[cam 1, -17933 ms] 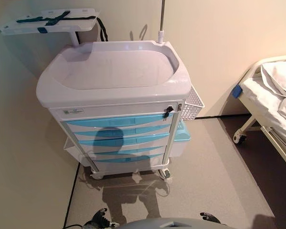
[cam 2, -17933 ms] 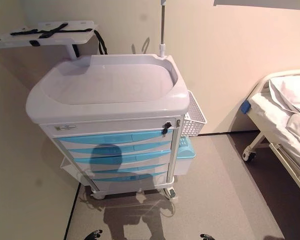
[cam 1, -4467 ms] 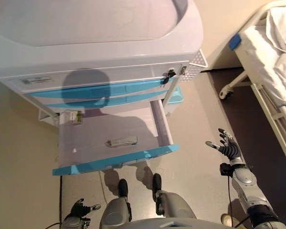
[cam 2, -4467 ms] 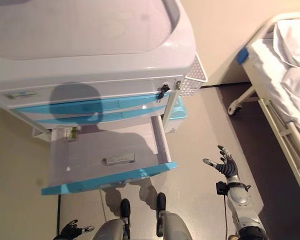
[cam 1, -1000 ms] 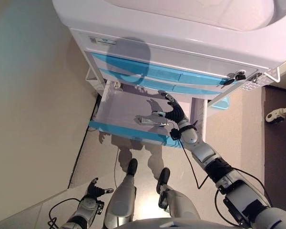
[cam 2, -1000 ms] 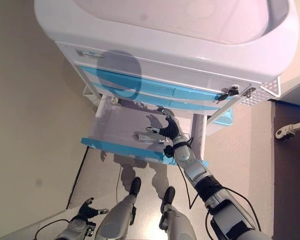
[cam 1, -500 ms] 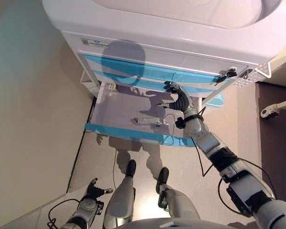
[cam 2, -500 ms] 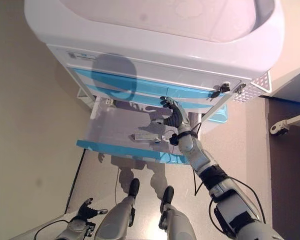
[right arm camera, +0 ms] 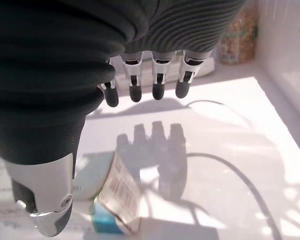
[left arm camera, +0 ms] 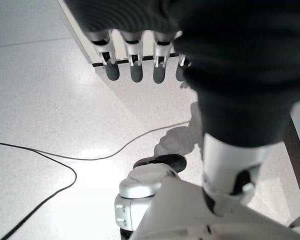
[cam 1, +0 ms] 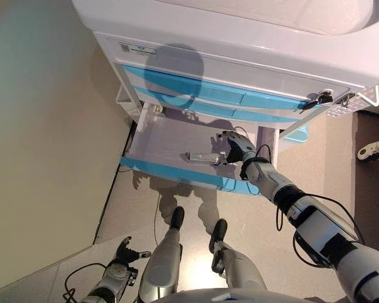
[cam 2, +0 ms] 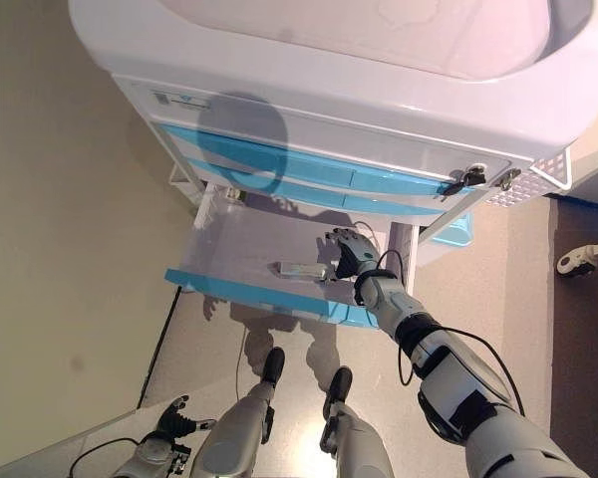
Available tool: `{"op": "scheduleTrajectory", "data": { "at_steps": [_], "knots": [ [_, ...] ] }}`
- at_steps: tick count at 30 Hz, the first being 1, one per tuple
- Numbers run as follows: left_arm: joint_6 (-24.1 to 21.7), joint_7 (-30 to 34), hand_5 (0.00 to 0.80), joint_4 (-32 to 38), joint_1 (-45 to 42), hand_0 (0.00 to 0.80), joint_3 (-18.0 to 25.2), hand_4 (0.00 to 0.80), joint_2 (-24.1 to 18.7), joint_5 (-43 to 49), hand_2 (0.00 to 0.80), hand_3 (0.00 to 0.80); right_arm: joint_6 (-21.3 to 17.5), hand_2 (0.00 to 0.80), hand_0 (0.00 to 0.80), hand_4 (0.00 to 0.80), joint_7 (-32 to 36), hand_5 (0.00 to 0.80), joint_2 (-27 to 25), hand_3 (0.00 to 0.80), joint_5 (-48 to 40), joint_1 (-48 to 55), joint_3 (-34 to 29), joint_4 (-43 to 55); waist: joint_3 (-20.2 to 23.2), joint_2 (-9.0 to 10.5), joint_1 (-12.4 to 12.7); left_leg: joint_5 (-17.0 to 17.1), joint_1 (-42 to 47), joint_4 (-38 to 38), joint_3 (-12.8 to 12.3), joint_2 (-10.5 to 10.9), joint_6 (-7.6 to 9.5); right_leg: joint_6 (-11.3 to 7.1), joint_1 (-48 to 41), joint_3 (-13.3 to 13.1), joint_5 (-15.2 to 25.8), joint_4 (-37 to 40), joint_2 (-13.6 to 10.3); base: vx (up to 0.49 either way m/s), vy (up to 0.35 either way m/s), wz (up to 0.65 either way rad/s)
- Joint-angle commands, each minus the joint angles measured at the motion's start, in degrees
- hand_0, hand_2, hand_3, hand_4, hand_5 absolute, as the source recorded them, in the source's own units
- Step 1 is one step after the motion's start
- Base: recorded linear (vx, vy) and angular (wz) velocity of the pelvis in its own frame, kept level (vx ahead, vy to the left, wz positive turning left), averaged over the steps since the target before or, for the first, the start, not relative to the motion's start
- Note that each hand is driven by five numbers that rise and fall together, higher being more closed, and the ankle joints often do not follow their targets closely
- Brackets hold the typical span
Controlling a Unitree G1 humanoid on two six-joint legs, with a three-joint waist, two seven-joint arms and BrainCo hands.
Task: Open the drawer and pick up the medicine
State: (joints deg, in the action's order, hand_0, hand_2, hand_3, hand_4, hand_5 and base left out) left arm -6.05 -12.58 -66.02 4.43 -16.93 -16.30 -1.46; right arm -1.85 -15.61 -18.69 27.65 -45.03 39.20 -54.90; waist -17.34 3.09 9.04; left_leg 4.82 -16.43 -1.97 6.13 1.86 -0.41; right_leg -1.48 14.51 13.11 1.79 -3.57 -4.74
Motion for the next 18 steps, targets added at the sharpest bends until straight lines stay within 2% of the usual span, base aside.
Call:
{"op": "scheduleTrajectory", "data": {
  "at_steps": [1,18],
  "knots": [
    [-0.7,0.0,0.000,-0.8,0.8,0.000,-0.8,0.000,-0.1,-1.9,0.000,0.000,0.4,0.000,0.000,0.000,-0.2,0.000,-0.1,0.000,1.8,-4.3,1.6,0.6,-0.4,0.38,0.2,0.6,-0.6,2.1,-0.7,3.3,2.39,-3.16,2.4,-0.2,1.4,-3.7,-2.0,0.018,-0.003,0.08],
    [-0.2,-0.4,0.000,-1.2,1.8,0.000,-0.9,0.000,1.2,-2.5,0.000,0.000,0.4,0.000,0.000,0.000,1.0,0.000,2.0,0.000,4.0,-2.2,3.5,2.7,-1.0,0.48,-0.6,0.7,-0.7,2.9,-1.2,3.1,2.36,-3.12,3.5,-0.8,1.4,-3.9,-1.8,0.001,0.000,0.00]
  ]
}}
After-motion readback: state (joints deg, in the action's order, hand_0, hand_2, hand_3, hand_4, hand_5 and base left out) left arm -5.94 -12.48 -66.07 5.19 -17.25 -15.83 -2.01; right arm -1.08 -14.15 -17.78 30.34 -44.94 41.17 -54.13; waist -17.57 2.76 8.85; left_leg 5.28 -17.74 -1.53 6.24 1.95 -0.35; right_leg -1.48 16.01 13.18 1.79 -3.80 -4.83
